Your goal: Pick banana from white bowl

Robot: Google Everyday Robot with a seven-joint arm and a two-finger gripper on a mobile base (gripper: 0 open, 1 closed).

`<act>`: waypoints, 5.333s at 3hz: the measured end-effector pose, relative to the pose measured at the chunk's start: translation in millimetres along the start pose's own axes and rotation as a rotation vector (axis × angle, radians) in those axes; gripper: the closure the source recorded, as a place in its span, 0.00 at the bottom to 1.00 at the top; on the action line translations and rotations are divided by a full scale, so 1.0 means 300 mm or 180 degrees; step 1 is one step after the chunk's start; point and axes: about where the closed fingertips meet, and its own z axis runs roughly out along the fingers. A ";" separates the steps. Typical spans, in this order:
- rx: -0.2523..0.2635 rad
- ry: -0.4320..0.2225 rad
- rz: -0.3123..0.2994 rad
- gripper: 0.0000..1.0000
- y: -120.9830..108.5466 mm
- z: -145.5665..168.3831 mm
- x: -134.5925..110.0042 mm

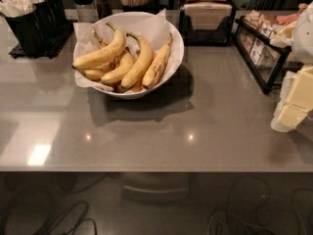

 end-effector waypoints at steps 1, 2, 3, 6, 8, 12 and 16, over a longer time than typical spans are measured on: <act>0.0000 0.0000 0.0000 0.00 0.000 0.000 0.000; -0.0029 -0.0189 -0.0161 0.00 -0.019 0.005 -0.072; -0.0104 -0.0681 -0.0558 0.00 -0.071 0.005 -0.262; -0.0322 -0.1599 -0.1399 0.00 -0.096 -0.077 -0.722; -0.0457 -0.1909 -0.1455 0.00 -0.154 0.045 -0.808; -0.0756 -0.2215 -0.1623 0.00 -0.292 0.282 -1.134; -0.0826 -0.2269 -0.1723 0.03 -0.296 0.348 -1.222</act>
Offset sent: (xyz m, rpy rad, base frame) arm 0.0233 0.0446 0.0060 0.1036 -0.0119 0.1575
